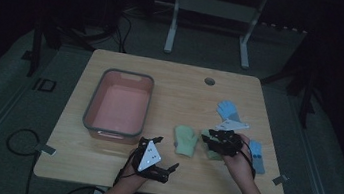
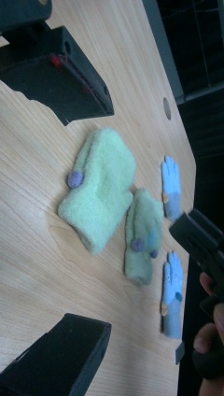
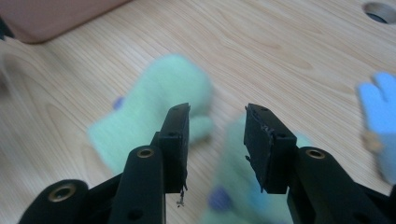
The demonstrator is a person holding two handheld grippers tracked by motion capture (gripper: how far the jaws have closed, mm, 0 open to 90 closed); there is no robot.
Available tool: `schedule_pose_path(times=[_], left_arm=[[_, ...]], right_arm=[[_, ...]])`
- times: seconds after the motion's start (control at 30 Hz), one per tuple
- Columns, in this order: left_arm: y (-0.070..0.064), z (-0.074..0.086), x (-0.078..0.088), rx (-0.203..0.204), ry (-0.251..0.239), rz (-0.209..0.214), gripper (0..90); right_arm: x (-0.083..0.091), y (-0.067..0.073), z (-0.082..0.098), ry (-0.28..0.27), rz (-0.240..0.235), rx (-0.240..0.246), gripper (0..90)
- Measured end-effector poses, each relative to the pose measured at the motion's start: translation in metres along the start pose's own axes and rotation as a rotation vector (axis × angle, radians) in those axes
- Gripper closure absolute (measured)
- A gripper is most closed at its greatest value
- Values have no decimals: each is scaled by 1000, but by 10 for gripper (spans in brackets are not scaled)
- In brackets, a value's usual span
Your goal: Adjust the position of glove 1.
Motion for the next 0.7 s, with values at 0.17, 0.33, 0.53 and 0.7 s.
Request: schedule_pose_path(times=[0.17, 0.33, 0.53, 0.7], left_arm=[[0, 0, 0, -2, 2, 1, 6], [0, 0, 0, -3, 2, -1, 6], [0, 0, 0, -3, 1, -1, 6], [0, 0, 0, -8, 0, -3, 6]], right_arm=[[13, -19, 15, 16, 20, -27, 603], [12, -28, 33, 47, 24, -39, 603], [-4, -34, 39, 59, 16, -48, 602], [-22, -39, 45, 106, 25, -56, 586]])
Point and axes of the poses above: each handheld gripper's, and its own axes: x roughly backward along the jaws, z roughly out of its underside, y roughly to its left, the point moved 8 cm from there along -x, roughly forward along the jaws, and after that the axes turned 4 degrees about -y, right-handed, at the moved point
